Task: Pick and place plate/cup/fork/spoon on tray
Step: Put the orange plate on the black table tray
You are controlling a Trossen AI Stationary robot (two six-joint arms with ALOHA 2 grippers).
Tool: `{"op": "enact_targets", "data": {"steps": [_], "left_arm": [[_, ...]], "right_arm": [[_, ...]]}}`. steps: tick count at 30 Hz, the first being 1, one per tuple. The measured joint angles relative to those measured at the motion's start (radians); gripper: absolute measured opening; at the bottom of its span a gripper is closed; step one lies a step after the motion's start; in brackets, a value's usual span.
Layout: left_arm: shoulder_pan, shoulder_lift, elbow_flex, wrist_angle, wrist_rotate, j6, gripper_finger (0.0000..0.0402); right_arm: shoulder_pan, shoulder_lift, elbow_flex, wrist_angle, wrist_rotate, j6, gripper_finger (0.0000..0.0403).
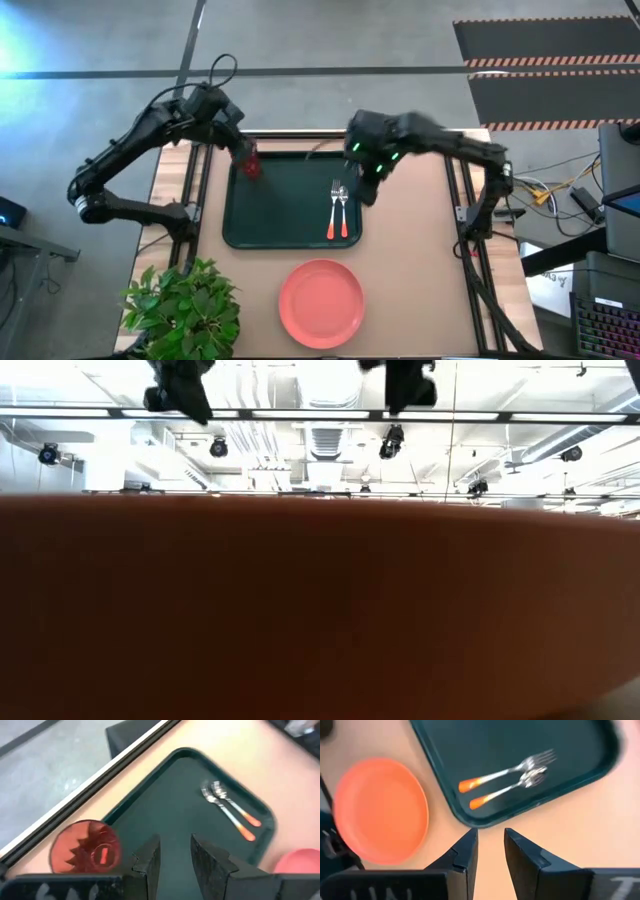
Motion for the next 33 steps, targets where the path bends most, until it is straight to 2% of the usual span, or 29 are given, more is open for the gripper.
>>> {"op": "enact_targets", "data": {"steps": [6,10,14,20,26,33], "left_arm": [[-0.102,-0.081,-0.002,0.002,0.001,-0.039,0.0089],[-0.15,-0.118,-0.002,0.001,0.0,-0.039,0.0089],[-0.171,-0.144,-0.002,-0.003,0.0,-0.035,0.0089],[-0.171,-0.161,-0.003,-0.004,0.0,-0.003,0.0089],[-0.171,-0.167,-0.007,-0.005,0.0,0.021,0.0089],[-0.171,-0.167,-0.034,-0.003,-0.001,0.04,0.0089]], "right_arm": [[0.112,0.038,-0.205,0.178,-0.031,0.082,0.0084],[0.184,0.038,-0.321,0.343,-0.062,0.211,0.0084],[0.246,0.037,-0.398,0.417,-0.061,0.369,0.009],[0.334,0.037,-0.503,0.479,-0.061,0.578,0.0137],[0.402,0.037,-0.619,0.734,-0.055,0.723,0.0192],[0.431,0.058,-0.731,0.776,-0.042,0.801,0.0207]]}}
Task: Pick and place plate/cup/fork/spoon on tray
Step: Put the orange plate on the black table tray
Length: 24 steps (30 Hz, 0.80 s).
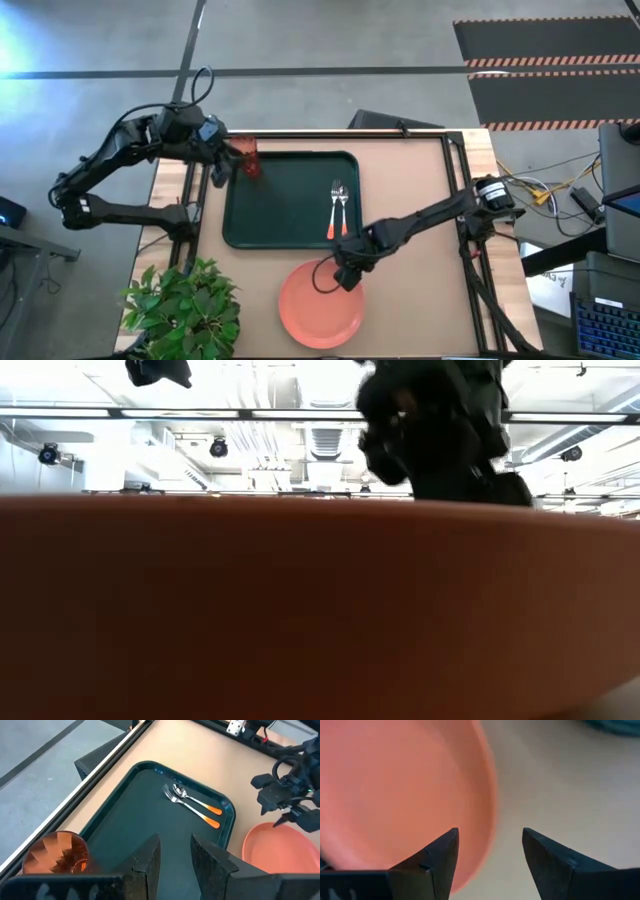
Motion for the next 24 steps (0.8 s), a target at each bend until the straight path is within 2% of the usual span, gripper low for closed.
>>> {"op": "enact_targets", "data": {"steps": [5,13,17,22,24], "left_arm": [[0.0,0.001,-0.027,0.0,0.0,0.0,0.0089],[0.0,-0.002,-0.031,0.008,0.0,-0.001,0.0089],[0.0,-0.004,-0.031,0.008,0.0,-0.002,0.0089],[0.0,-0.006,-0.031,0.01,0.0,-0.004,0.0089],[0.0,-0.006,-0.032,0.011,0.0,-0.01,0.0089]], "right_arm": [[-0.001,0.029,-0.016,0.023,-0.001,-0.006,0.0208],[-0.001,0.115,-0.015,0.209,-0.036,-0.049,0.0199],[-0.004,0.168,0.002,0.247,-0.119,-0.056,0.0148],[-0.005,0.201,0.038,0.22,-0.14,-0.098,0.0031],[-0.004,0.2,0.051,0.235,-0.139,-0.11,0.0019]]}}
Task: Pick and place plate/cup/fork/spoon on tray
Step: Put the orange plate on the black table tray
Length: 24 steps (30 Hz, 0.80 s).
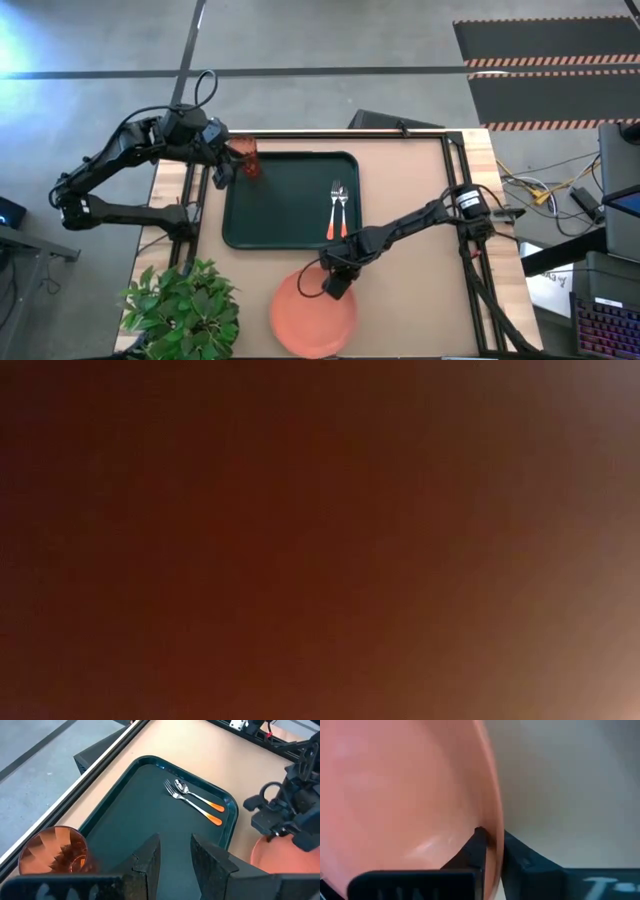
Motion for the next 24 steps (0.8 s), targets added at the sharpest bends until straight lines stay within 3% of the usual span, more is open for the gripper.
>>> {"op": "enact_targets", "data": {"steps": [5,18,24], "left_arm": [[0.0,0.0,0.0,0.0,0.0,-0.016,0.0089],[0.0,-0.002,-0.002,0.0,0.0,-0.017,0.0089],[0.0,-0.006,-0.002,0.0,0.0,-0.017,0.0089]], "right_arm": [[-0.016,-0.04,0.037,-0.023,0.055,-0.031,0.001],[-0.158,-0.27,0.238,-0.246,0.438,-0.293,0.0009],[-0.34,-0.244,0.258,-0.221,0.414,-0.456,0.0008]]}}
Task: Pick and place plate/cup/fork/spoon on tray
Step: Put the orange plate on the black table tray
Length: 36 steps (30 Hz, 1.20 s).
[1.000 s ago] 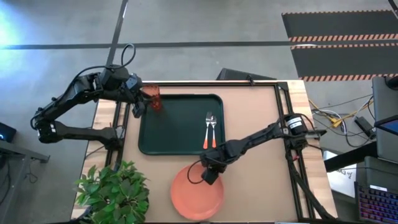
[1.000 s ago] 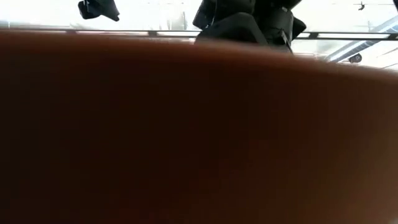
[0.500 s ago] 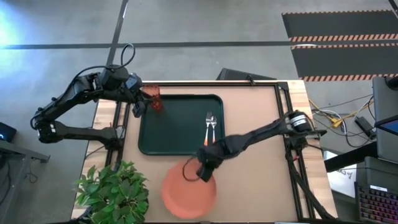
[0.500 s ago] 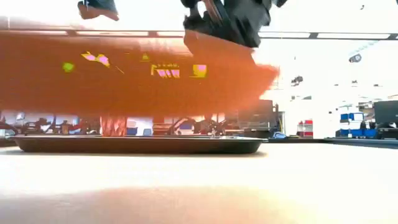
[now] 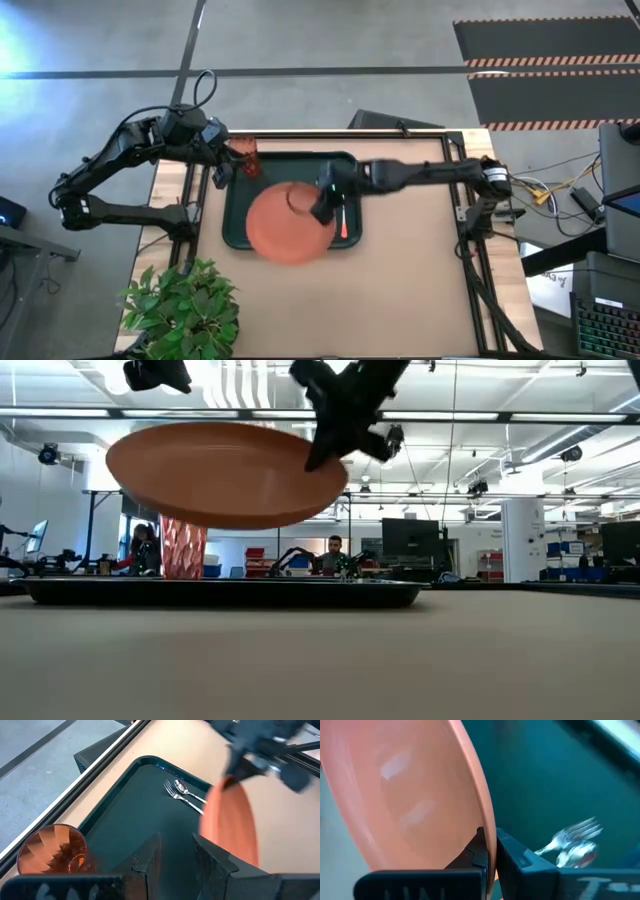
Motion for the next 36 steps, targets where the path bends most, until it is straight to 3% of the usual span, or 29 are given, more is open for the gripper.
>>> {"op": "enact_targets", "data": {"steps": [10,17,24,36], "left_arm": [[0.0,-0.004,0.0,0.0,0.0,0.0,0.0089],[0.0,-0.004,0.0,0.0,0.0,0.0,0.0089],[0.0,-0.006,0.0,0.0,0.0,0.0,0.0089],[0.0,-0.007,0.0,0.0,0.0,0.0,0.0089]], "right_arm": [[-0.196,0.182,0.122,0.072,-0.15,-0.136,0.0008],[-0.208,0.403,0.303,0.019,-0.222,-0.201,0.0008],[-0.213,0.588,0.52,-0.202,-0.221,-0.272,0.0009],[-0.22,0.655,0.66,-0.308,-0.211,-0.327,0.0028]]}}
